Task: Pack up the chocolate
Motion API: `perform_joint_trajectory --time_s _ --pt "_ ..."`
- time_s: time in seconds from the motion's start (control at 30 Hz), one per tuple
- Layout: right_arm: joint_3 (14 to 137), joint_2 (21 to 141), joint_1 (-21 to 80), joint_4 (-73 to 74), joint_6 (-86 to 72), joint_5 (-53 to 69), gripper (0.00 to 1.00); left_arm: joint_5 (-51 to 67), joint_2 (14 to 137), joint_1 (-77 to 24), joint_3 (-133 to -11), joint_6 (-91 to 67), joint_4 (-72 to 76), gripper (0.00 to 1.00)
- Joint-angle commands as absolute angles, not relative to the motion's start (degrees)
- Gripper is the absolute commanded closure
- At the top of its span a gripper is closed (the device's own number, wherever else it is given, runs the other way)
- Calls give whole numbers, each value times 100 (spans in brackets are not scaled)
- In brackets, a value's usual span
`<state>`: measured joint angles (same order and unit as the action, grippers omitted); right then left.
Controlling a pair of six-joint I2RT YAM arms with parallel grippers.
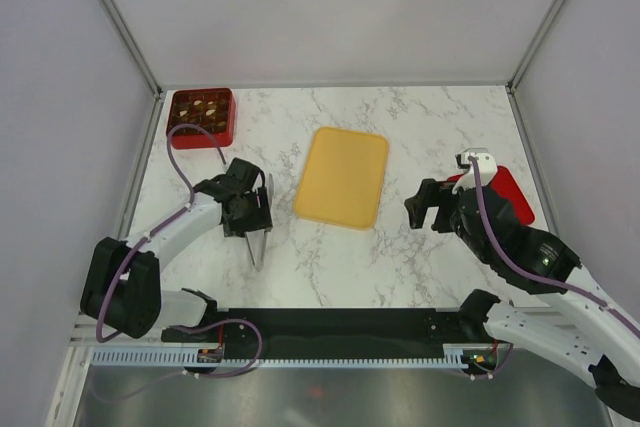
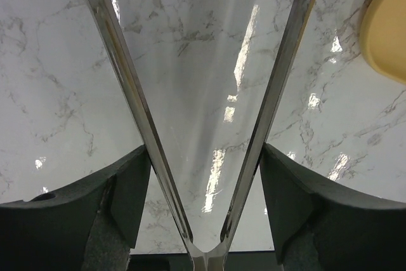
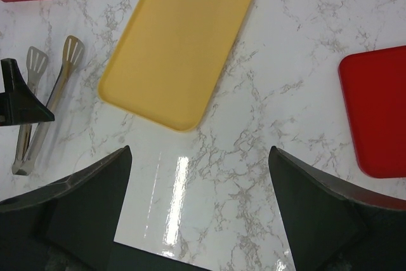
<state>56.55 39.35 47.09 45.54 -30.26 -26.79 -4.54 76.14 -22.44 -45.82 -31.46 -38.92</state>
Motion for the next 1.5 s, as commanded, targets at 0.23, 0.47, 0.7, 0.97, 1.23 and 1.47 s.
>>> perform_joint_trajectory --time_s 0.23,0.47,0.7,0.97,1.23,1.47 --pt "5695 4113 4711 4482 -3278 -2742 2 -404 7620 -2320 -4509 -3595 -3700 20" --pt "5880 4772 4720 4491 -3629 -3057 2 -352 7585 -2312 -4482 -3639 -3753 10" --pt "6450 6072 3878 4448 -3736 -3931 5 -54 6822 -2320 -4860 -3314 -3858 8" --pt "6829 7566 1489 3920 -3620 -2866 24 561 5810 -2320 -5440 -2567 -3753 5" --pt "7303 9201 71 3824 -4367 -2329 36 1352 5345 -2329 -4967 -2786 -3271 8" --pt "7857 10326 -264 3779 -4947 -2347 43 1837 4675 -2329 -4658 -2795 -2777 9"
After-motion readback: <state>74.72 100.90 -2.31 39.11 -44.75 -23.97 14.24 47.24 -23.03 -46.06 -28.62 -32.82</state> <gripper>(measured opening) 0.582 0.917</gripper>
